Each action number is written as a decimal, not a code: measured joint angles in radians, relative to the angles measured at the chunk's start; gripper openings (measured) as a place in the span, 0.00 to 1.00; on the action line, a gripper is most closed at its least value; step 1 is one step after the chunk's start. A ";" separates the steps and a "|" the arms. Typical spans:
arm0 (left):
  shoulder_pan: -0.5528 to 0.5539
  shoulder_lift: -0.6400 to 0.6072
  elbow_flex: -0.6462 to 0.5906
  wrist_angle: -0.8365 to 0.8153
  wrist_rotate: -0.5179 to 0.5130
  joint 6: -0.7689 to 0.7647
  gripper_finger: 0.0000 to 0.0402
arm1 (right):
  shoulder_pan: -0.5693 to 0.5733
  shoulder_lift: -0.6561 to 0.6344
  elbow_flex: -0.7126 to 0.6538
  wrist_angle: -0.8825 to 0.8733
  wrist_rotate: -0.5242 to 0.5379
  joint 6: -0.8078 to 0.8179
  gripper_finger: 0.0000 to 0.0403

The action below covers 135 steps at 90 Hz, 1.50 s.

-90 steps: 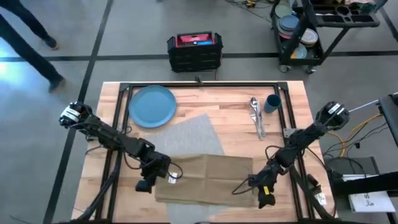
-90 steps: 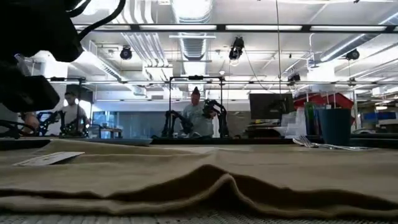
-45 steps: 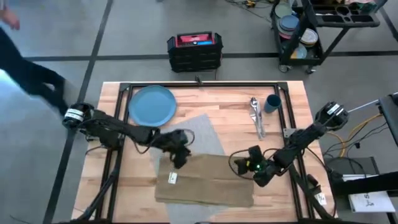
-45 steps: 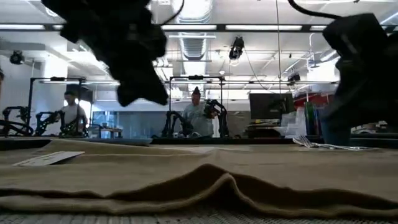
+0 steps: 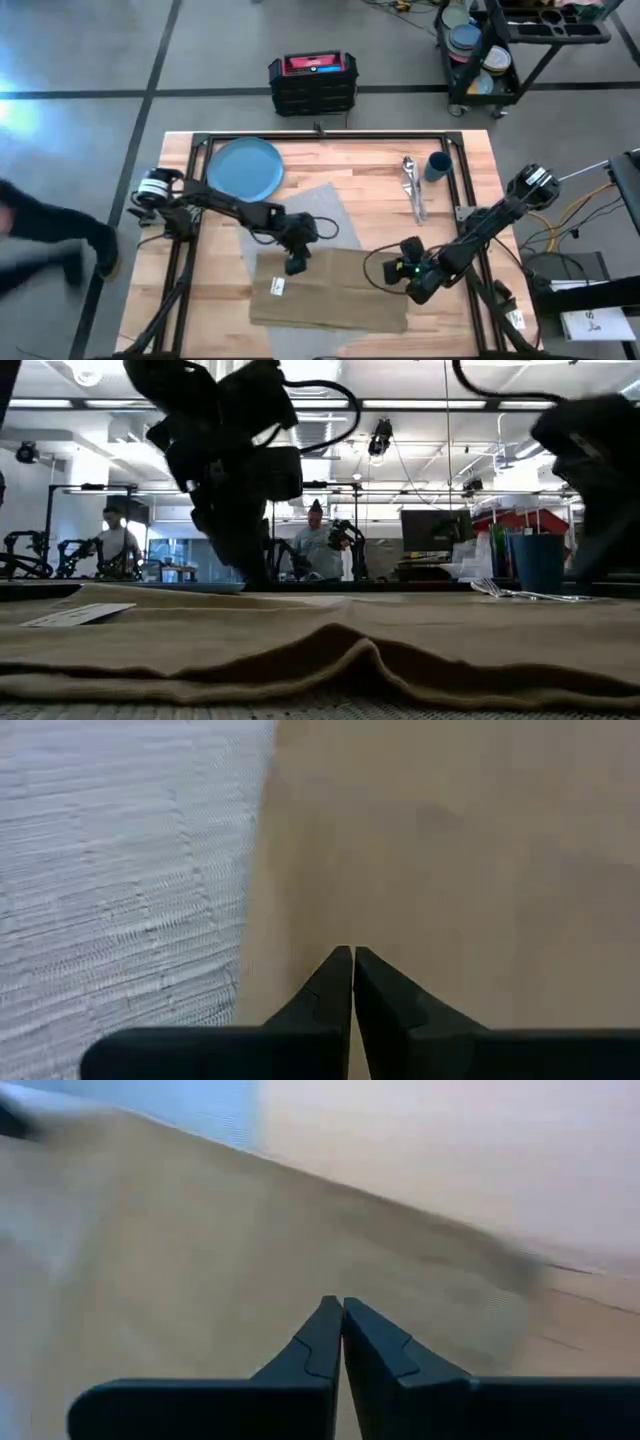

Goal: Set table place
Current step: Fold the brown table napkin

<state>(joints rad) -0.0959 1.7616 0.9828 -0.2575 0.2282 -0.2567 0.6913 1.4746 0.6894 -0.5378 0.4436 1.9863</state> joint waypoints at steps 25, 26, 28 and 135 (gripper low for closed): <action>0.021 0.050 0.038 -0.024 0.026 0.089 0.00 | -0.047 0.000 -0.018 -0.042 -0.062 -0.016 0.00; 0.022 0.051 0.038 -0.024 0.027 0.090 0.00 | -0.051 0.000 -0.020 -0.042 -0.063 -0.018 0.00; 0.026 0.054 0.038 -0.023 0.026 0.091 0.00 | -0.061 0.000 -0.024 -0.041 -0.065 -0.024 0.00; 0.137 0.011 0.036 0.010 -0.077 0.115 0.00 | -1.087 -0.003 -0.097 0.484 -0.299 -1.079 0.00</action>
<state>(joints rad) 0.0413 1.7724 1.0187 -0.2472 0.1513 -0.1421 -0.3959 1.4720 0.5922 -0.0536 0.1444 0.9072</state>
